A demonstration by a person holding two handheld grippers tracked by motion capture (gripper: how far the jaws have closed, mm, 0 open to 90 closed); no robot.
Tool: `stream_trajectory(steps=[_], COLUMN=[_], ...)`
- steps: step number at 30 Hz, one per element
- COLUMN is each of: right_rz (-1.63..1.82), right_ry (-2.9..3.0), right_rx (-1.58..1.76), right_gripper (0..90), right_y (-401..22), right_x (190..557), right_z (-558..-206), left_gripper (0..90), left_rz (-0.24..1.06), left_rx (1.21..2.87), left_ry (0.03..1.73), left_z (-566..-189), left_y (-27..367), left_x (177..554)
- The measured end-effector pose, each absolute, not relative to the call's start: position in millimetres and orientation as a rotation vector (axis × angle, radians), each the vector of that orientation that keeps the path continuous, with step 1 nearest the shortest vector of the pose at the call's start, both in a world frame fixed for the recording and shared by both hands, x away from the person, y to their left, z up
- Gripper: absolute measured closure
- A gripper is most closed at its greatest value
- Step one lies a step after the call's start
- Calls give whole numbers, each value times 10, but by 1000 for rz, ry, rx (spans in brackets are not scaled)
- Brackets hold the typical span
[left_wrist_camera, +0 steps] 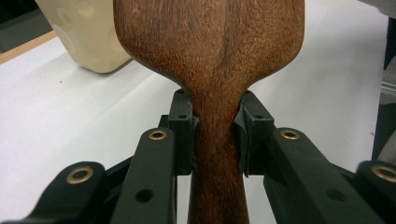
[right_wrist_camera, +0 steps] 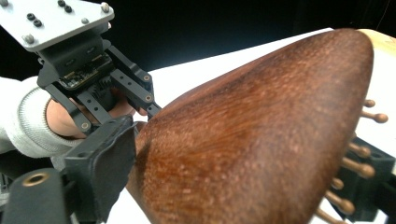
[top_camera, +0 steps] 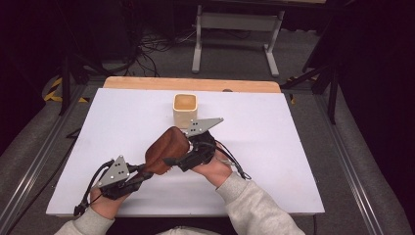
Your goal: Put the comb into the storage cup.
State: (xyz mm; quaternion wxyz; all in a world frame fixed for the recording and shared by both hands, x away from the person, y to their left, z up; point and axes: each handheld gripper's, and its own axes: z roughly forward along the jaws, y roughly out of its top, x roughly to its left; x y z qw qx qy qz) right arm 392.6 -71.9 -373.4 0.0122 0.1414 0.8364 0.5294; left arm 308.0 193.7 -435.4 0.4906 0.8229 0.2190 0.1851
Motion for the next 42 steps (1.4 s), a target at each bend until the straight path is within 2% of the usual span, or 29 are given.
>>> stream_trajectory(steps=[6,11,12,27,37,40,41,42], right_rz=[1709,1701,1725,1725,1692,1692,1686,1684], right_ry=[2612,2624,2629,2678,2661,2649,2649,2645], right_rx=[471,431,413,285,232,223,218,217], right_gripper=[280,347,423,563,596,598,598,598], right_y=[-761,-750,-758,-721,-687,-686,-686,-688], right_x=[3931,3913,3900,3820,3743,3731,3730,3729], right_z=[-3695,-3672,-3646,-3546,-3471,-3444,-3434,-3417], left_gripper=[725,724,715,696,682,618,581,501], left_rz=[468,474,482,489,462,431,429,419], left_rx=[2010,2023,2033,2042,2009,1976,1967,1949], left_ry=[525,529,529,529,528,529,534,534], left_z=[-4363,-4368,-4372,-4385,-4378,-4371,-4369,-4369], left_y=[1915,1912,1904,1899,1923,1955,1966,1982], left_x=[3066,3071,3069,3082,3098,3120,3127,3135])
